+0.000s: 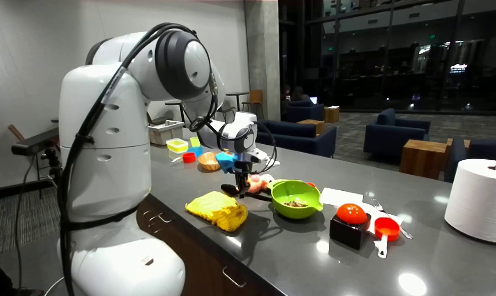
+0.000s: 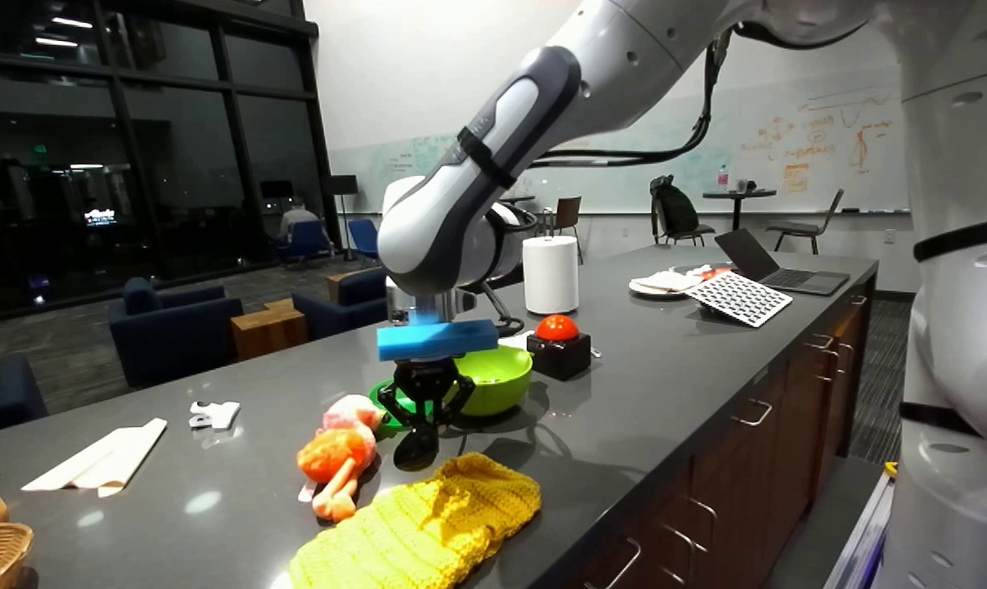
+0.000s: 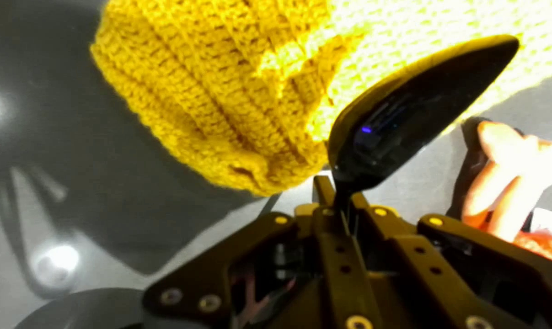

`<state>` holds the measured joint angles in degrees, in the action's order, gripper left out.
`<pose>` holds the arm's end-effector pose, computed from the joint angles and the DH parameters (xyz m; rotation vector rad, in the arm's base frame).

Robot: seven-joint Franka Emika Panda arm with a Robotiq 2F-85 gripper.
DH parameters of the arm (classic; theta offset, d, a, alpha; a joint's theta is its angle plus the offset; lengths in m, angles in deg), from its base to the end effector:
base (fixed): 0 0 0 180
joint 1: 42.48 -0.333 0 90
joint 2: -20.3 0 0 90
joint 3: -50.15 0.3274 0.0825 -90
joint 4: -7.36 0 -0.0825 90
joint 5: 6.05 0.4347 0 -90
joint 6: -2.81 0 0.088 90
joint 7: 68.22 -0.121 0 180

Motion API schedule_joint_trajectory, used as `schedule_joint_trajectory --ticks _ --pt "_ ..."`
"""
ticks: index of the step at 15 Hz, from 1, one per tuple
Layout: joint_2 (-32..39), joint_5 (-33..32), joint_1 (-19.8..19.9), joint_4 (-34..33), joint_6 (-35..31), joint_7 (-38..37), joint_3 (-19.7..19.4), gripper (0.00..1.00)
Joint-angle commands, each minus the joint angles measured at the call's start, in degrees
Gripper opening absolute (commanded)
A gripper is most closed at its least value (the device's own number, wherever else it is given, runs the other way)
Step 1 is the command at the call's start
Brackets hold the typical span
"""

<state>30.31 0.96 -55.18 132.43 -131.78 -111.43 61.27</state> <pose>0.5392 0.2417 0.2719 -2.9737 0.6454 0.1096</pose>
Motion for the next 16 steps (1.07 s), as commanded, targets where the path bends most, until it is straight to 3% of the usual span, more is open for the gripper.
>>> schedule_joint_trajectory --ticks 1,9,12,16 --pt "0.6 2.2 -1.2 -3.3 2.5 3.2 1.0 0.02" --pt "1.1 -0.8 -3.0 -8.6 6.3 4.6 1.0 0.02" --pt "-0.6 -2.2 -2.4 -8.7 4.8 5.7 0.2 0.02" --pt "-4.0 0.5 -0.3 -6.8 0.8 8.5 -1.1 0.02"
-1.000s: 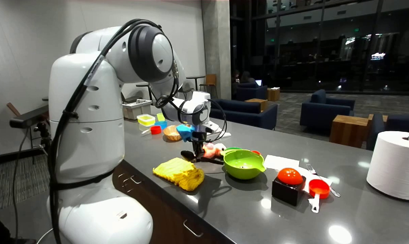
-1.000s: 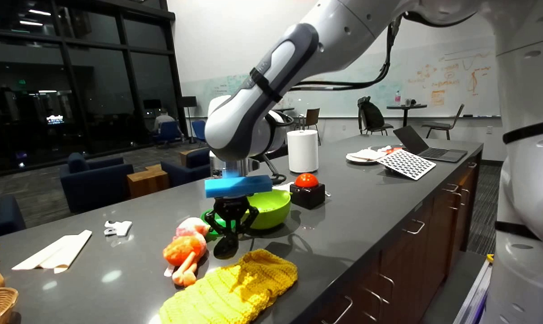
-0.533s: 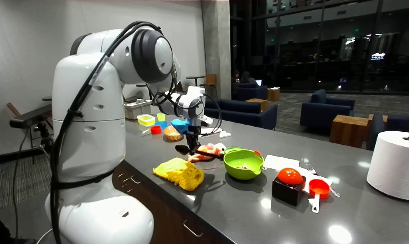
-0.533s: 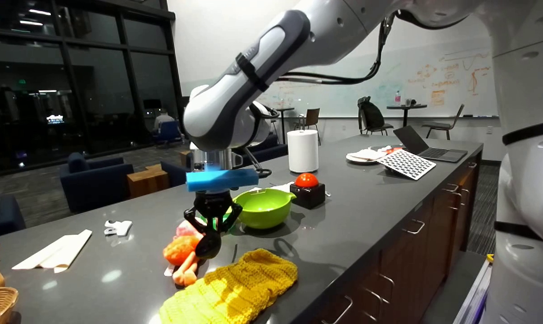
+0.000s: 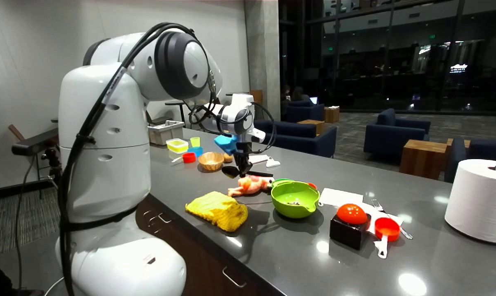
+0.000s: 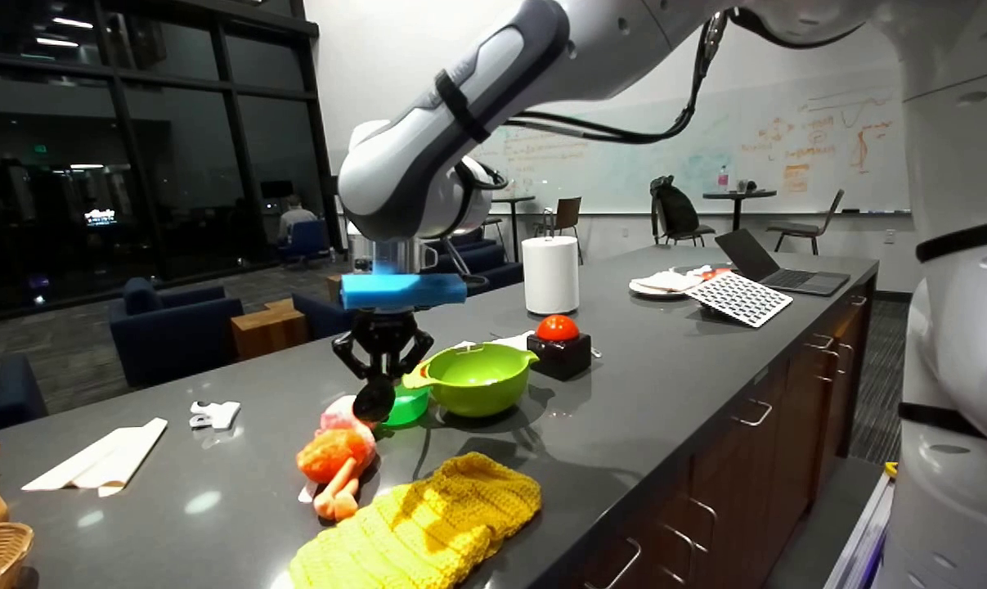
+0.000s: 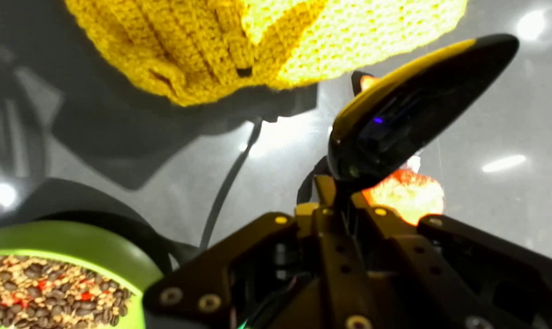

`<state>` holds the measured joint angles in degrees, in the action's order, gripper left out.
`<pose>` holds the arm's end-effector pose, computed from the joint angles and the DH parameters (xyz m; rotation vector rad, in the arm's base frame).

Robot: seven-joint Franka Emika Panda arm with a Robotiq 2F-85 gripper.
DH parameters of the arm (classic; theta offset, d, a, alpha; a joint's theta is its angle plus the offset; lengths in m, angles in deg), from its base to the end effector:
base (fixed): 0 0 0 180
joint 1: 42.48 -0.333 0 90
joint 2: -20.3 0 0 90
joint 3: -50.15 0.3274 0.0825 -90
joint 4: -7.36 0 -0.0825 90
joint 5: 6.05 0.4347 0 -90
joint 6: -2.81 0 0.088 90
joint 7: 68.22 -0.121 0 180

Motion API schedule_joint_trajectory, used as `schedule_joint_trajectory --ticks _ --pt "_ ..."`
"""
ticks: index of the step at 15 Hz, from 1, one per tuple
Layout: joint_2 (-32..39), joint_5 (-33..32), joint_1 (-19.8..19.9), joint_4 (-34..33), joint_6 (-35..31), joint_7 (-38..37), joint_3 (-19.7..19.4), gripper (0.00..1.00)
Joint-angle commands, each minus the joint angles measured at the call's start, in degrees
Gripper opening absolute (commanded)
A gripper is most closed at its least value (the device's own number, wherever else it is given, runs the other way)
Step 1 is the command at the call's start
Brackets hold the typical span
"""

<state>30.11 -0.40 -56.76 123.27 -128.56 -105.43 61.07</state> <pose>0.5766 0.2725 0.3452 -2.9672 0.4113 -0.0443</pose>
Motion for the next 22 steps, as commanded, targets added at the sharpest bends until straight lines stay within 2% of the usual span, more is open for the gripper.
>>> schedule_joint_trajectory --ticks 1,4,10,17,22 --pt "-4.6 3.1 2.0 3.0 -4.0 3.5 -1.3 0.02" --pt "-6.4 8.0 4.2 5.1 -8.9 6.6 -2.2 0.02" --pt "-7.1 25.2 8.1 9.6 -16.2 15.6 -3.4 0.02" --pt "-6.0 44.0 10.6 13.0 -18.2 29.1 -4.4 0.02" --pt "-5.2 52.0 11.4 14.3 -17.6 34.6 -5.6 0.02"
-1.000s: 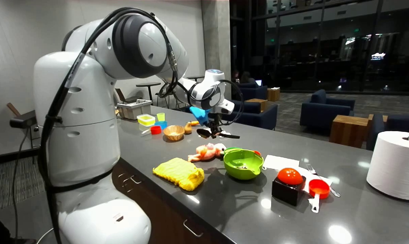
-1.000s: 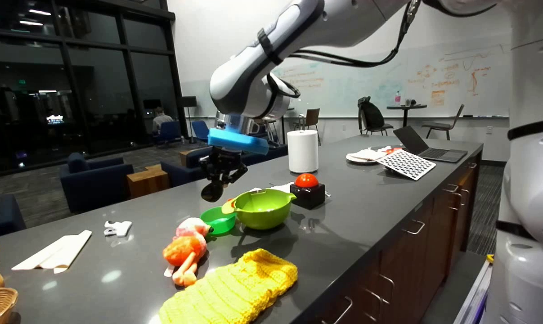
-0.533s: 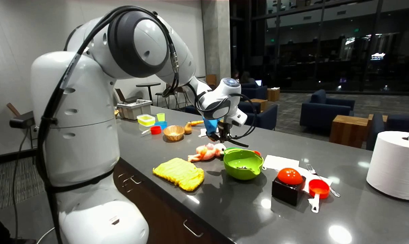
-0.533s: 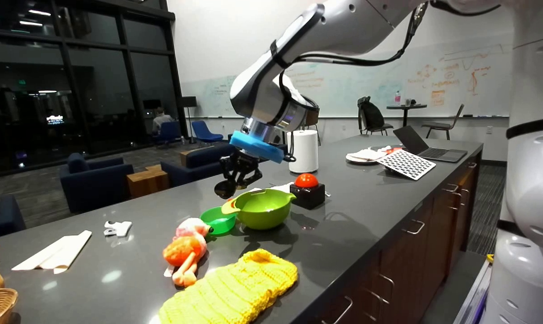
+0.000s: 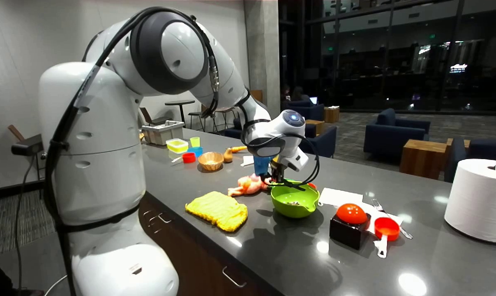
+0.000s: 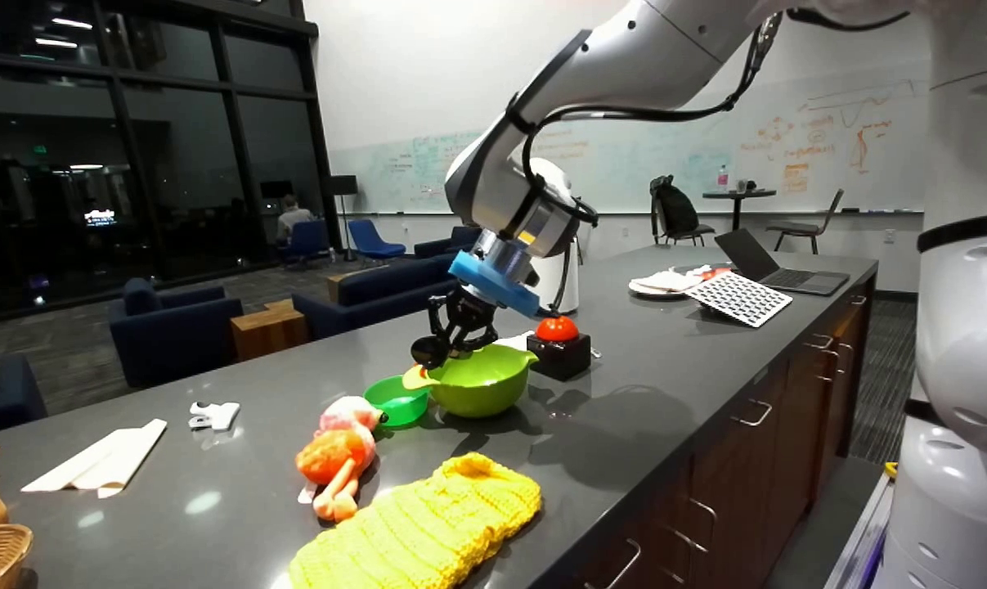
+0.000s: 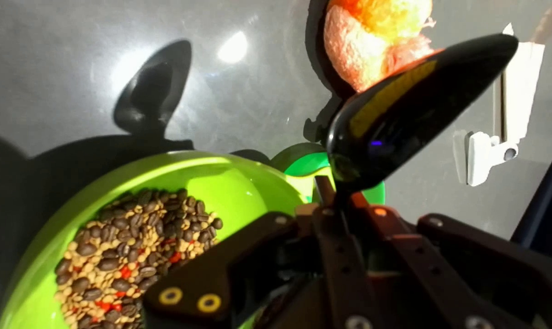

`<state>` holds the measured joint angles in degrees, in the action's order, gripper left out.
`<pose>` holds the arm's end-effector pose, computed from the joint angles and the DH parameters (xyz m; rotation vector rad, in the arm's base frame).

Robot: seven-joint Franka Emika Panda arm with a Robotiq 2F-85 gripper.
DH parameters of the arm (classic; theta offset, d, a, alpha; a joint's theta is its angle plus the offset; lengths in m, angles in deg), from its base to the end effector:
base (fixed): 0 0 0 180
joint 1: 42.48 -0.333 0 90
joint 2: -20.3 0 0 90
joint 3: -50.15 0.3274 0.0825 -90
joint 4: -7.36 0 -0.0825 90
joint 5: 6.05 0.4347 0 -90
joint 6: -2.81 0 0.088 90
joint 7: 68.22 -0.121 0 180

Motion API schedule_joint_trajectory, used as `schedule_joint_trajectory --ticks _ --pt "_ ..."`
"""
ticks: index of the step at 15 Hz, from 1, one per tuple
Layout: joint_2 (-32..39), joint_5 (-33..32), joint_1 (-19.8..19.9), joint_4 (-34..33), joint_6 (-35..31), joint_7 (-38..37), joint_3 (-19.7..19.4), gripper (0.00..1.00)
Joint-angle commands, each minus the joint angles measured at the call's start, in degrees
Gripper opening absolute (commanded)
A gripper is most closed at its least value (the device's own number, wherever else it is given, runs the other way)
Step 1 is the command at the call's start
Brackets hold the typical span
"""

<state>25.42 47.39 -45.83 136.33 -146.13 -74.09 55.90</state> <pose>0.5876 0.0835 0.3105 -2.3774 0.8710 -0.2026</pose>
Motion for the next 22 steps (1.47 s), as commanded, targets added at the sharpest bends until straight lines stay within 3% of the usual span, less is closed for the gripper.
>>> schedule_joint_trajectory --ticks 1,9,11,13,21,22 --pt "-0.3 5.2 0.5 1.5 -0.1 3.8 -0.7 0.02" --pt "3.2 7.8 0.7 1.4 -0.5 5.2 -2.1 0.02" --pt "3.6 6.4 0.2 1.6 -1.2 4.4 -2.1 0.34" --pt "3.3 3.6 -0.5 2.1 -2.4 2.9 -2.0 0.44" --pt "2.4 -10.5 -2.7 3.1 -4.2 -4.4 -1.9 0.99" --pt "2.2 -14.3 -3.1 3.2 -4.2 -6.8 -2.1 0.99"
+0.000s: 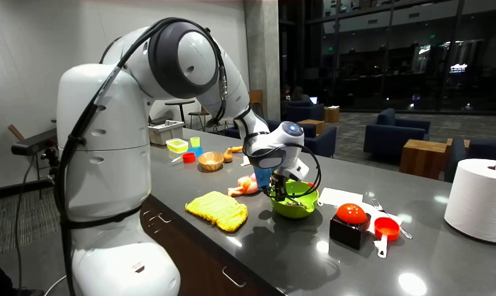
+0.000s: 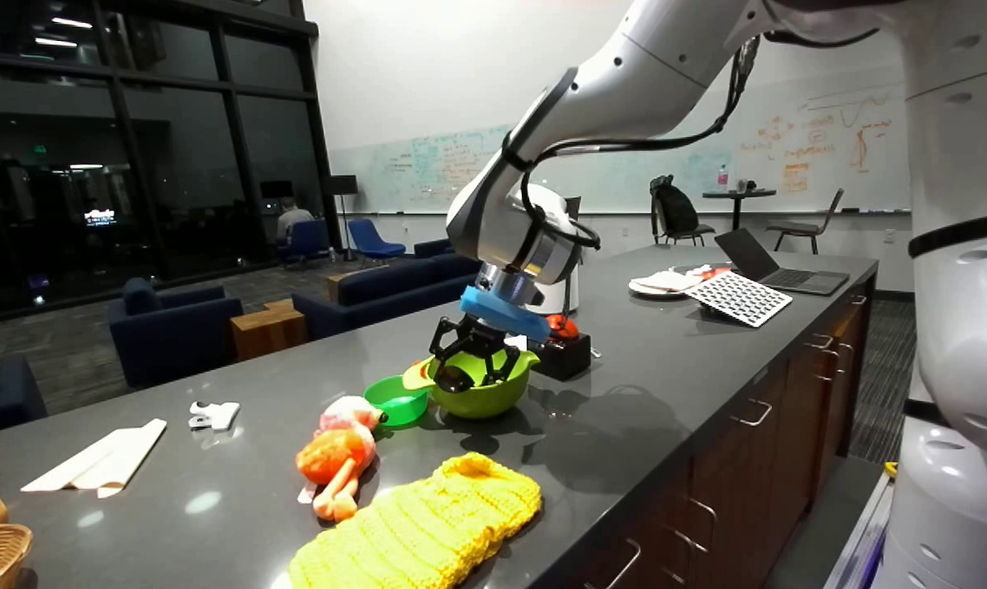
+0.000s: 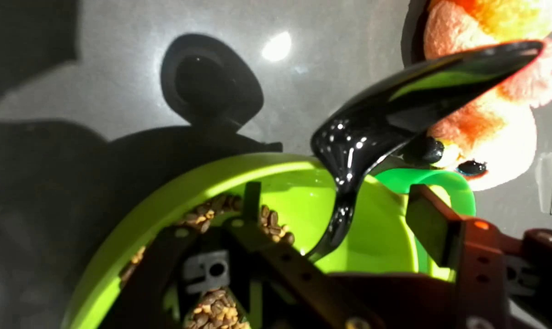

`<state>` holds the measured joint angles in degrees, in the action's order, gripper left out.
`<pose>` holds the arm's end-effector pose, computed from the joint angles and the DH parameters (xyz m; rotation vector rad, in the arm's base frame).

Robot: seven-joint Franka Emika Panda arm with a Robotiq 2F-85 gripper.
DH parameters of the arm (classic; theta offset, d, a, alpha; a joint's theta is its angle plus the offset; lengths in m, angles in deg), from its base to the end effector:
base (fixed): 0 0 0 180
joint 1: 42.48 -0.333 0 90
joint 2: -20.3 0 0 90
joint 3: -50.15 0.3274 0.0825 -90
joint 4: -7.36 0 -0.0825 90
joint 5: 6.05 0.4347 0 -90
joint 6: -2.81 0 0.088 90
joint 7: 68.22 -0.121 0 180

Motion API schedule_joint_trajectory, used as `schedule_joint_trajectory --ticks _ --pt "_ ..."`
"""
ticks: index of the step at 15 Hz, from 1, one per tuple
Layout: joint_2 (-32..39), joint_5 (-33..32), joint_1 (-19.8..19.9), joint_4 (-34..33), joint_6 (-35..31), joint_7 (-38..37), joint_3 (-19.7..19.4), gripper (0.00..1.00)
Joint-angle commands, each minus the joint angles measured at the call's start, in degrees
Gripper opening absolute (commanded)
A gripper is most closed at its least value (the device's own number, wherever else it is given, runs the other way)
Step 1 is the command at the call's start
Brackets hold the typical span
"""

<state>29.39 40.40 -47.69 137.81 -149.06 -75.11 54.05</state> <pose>0.5799 0.0782 0.2625 -2.5157 0.8462 -0.1771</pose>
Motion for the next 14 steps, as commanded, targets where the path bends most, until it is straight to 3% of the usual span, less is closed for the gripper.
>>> schedule_joint_trajectory --ticks 1,8,14 --pt "-1.9 -11.1 -1.6 1.7 -1.2 -8.1 -0.4 1.00" --pt "-2.3 -29.6 -2.4 0.7 0.7 -18.9 -0.6 1.00" --pt "-2.4 -51.2 -4.6 -2.3 4.1 -29.8 -2.8 1.00"
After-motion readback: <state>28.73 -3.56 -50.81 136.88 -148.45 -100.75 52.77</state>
